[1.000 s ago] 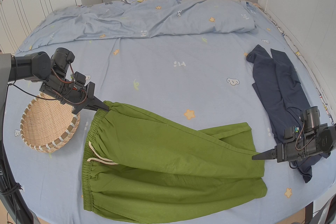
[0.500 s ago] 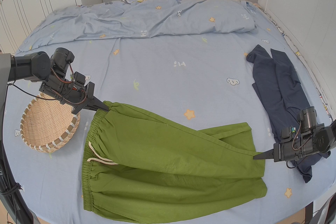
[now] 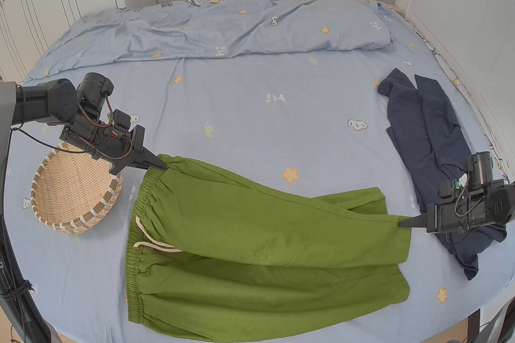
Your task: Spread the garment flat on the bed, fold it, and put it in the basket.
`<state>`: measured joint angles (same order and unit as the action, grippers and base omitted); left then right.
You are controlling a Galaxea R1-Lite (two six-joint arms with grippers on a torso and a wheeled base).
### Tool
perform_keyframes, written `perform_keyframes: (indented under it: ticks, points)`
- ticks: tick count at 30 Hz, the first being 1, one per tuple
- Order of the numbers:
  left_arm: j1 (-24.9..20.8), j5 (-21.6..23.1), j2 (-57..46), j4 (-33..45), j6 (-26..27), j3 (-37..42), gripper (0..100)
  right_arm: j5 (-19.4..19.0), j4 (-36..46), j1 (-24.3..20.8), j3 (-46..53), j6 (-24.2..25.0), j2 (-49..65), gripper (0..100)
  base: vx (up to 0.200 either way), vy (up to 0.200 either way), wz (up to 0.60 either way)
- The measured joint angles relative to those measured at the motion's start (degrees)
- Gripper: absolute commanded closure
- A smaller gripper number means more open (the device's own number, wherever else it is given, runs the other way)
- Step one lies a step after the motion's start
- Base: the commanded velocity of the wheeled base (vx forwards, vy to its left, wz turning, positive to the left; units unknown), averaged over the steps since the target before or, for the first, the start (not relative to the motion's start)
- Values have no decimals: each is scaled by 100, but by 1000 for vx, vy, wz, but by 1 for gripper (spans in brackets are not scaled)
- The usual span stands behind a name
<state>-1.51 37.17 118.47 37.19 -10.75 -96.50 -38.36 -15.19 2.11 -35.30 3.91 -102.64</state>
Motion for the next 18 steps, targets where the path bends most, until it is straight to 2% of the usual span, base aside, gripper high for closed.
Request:
perform_keyframes:
  ticks: [8,18]
  points:
    - [13,-28,-96,-285,-27,116,100,55,274,-263,-816,402,408,100,0,0,0]
    - [151,-44,-279,-813,-44,347,100,196,1196,-546,-2778,479,468,100,0,0,0]
